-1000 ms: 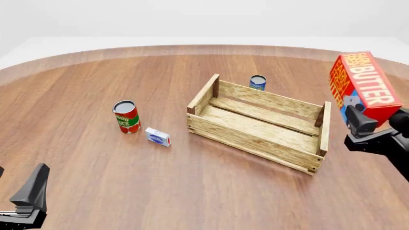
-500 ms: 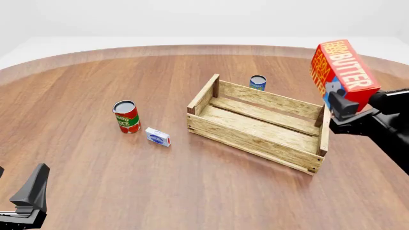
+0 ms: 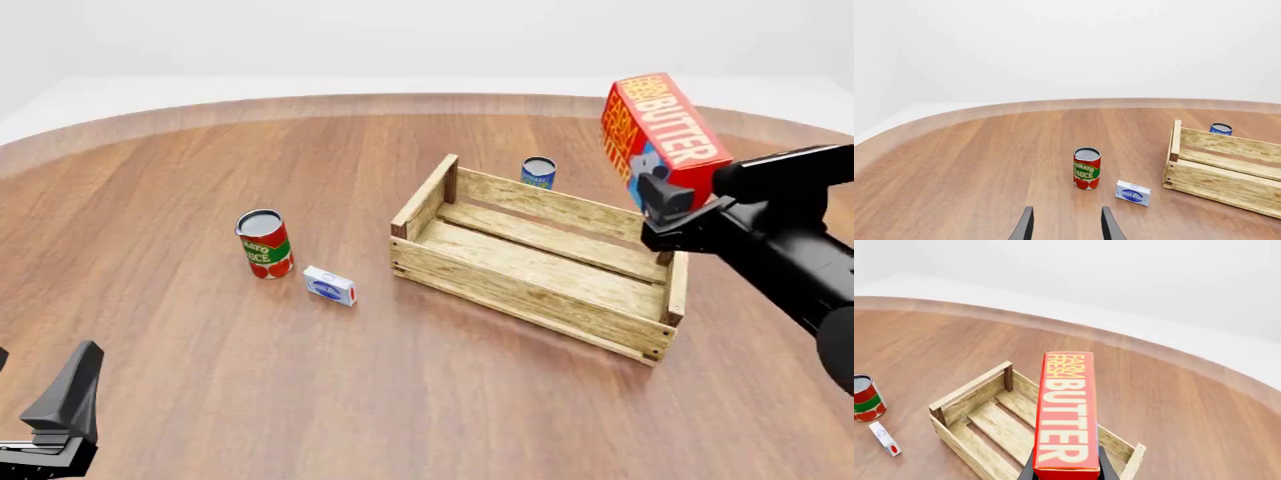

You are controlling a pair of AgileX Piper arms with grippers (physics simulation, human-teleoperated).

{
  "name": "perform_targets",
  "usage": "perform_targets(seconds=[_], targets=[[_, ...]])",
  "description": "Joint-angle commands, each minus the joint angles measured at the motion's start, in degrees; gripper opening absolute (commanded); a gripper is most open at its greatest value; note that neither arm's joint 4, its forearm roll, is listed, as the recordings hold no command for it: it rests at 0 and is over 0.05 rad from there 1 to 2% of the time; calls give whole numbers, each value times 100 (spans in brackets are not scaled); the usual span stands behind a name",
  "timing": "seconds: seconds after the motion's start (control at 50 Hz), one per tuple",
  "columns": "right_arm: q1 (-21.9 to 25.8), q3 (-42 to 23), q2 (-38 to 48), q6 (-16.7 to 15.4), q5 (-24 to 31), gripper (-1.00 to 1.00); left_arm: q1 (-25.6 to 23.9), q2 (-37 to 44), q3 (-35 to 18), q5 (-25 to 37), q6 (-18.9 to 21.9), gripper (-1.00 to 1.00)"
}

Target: Pick up the butter and put it in the tray.

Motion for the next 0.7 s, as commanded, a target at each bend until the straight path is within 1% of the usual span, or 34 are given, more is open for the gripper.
perform_targets(seconds=[0.02, 0.48, 0.7], targets=[[221, -359, 476, 176, -188, -100, 0, 0, 0, 0, 0, 100], [339, -680, 1155, 289, -340, -100, 0, 0, 0, 0, 0, 100], [401, -970, 1682, 339, -431, -100, 0, 0, 0, 0, 0, 100]])
